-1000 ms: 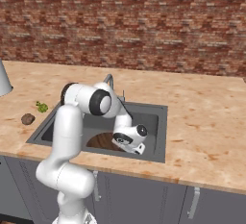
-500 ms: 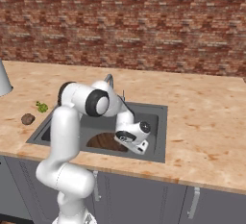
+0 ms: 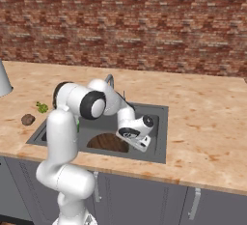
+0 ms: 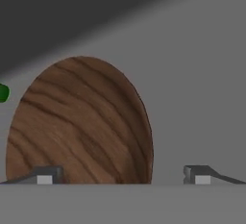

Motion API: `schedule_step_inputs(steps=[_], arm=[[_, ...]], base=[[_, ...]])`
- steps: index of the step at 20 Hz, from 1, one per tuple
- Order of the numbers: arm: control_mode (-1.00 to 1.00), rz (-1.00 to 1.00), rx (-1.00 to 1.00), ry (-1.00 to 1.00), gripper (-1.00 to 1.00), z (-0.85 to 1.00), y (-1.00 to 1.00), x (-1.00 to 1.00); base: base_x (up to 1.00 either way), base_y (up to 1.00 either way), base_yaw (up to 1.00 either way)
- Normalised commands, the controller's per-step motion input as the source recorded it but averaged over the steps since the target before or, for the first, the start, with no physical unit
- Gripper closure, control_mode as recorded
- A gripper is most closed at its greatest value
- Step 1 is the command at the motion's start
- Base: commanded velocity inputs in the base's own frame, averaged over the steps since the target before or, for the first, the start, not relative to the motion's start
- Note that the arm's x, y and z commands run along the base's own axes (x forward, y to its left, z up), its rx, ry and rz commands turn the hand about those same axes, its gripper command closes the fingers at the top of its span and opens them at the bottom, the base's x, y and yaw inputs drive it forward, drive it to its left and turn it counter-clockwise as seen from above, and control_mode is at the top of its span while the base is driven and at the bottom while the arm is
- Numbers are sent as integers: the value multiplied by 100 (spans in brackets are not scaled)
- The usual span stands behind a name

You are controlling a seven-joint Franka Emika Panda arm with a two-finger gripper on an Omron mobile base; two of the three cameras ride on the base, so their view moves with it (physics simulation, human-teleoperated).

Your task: Remove the broccoli and potato from the sink. Then move the bowl and cup from the counter to the sink for washing.

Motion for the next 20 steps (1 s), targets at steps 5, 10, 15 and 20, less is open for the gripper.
schedule_step_inputs(steps=[5,10,15,20], arm=[[-100,5,0,0,-100,37,-1,0],[-100,7,0,0,-100,39,-1,-1],[-100,8,-1,0,-100,41,0,-6],[-100,10,-4,-2,-100,42,0,-8]], base=[[0,0,0],[0,0,0],[0,0,0],[0,0,0]])
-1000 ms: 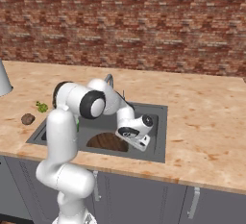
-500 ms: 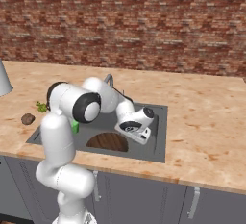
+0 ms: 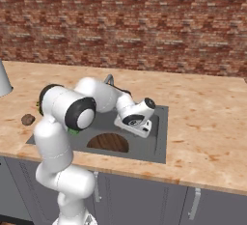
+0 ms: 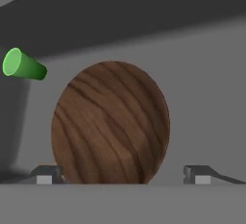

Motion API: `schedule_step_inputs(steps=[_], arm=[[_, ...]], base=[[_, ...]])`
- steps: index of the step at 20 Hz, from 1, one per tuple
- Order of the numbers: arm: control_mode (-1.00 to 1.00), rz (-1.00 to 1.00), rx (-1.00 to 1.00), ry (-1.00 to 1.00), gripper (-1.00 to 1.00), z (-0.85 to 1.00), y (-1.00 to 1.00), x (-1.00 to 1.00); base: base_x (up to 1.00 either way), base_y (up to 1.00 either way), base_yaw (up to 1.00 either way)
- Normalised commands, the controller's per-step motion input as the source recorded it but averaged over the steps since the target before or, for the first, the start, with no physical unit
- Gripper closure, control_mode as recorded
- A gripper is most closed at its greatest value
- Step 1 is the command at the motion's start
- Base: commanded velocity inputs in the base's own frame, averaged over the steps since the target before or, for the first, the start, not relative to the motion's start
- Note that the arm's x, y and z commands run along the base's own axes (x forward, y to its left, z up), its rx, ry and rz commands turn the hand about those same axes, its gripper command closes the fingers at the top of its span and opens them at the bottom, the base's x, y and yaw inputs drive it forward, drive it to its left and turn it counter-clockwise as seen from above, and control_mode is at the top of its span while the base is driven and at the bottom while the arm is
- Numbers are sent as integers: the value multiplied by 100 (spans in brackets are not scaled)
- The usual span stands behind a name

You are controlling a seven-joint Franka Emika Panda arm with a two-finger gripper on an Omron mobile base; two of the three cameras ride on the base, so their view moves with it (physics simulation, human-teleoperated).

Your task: Remove the broccoli and potato from the sink. Then move the bowl and cup from the counter to the sink for washing.

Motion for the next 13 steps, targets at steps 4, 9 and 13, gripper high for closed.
schedule_step_inputs(steps=[4,9,13], arm=[[-100,10,-5,0,-100,43,0,-9],[-100,6,-10,0,-100,44,0,-13],[-100,4,-14,-5,-100,41,0,-22]], base=[[0,0,0],[0,0,0],[0,0,0]])
